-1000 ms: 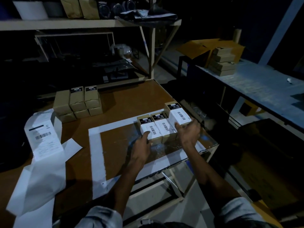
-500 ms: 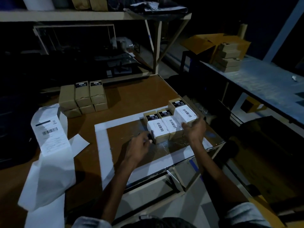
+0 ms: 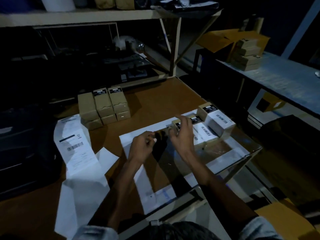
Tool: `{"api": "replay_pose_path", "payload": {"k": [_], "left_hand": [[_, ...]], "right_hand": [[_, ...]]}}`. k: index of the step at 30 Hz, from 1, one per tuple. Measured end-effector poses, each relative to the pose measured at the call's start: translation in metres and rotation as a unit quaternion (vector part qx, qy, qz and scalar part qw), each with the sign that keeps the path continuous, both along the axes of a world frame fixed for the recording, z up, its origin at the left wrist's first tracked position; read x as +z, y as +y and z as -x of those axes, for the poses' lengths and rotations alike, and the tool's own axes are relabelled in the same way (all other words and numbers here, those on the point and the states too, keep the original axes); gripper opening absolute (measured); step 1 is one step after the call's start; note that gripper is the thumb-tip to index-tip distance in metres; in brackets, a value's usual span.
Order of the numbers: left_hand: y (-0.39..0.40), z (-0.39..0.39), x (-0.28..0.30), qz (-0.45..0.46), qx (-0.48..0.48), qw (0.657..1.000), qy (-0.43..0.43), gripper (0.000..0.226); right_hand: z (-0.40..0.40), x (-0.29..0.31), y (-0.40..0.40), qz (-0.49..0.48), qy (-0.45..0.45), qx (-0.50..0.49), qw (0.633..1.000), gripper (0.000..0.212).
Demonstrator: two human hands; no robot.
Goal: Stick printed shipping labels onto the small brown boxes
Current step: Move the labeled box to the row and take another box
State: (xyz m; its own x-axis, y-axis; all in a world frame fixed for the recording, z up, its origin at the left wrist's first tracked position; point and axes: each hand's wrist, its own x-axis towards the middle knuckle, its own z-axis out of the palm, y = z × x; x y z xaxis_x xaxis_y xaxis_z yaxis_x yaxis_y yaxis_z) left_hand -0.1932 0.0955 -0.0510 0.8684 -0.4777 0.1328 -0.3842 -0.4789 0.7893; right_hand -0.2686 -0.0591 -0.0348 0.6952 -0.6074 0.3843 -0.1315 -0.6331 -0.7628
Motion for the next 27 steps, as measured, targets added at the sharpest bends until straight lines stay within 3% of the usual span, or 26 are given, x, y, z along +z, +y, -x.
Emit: {"api": "replay_pose_path", "payload": {"k": [6,10,16,20,27], "left_hand": [[0.045,-0.083,0.018,-0.057,0.049,0.995,-0.059,0.029],[0.052,-0.143,0.029,-0.088,0.092,0.987,-0.102,0.047],[0.036,-0.199,0.039,-0.160,0.151,0.964,-0.150,0.076],[0.024,-0.224,0.032,-0.249,0.171,0.947,-0.111,0.101],[0.024,-0.244,0.021,-0.268,0.193,0.932,-0.150,0.104]], "right_hand": [[-0.078,0.006,0.041,-0.094,0.108,0.156,0.977,0.046],[-0.143,0.013,0.047,-0.133,0.148,0.171,0.965,0.040],[-0.249,0.030,0.046,-0.216,0.110,0.167,0.956,0.031],[-0.307,0.032,0.042,-0.277,0.106,0.186,0.937,0.039],[-0.370,0.035,0.037,-0.318,0.163,0.237,0.903,0.055]]}}
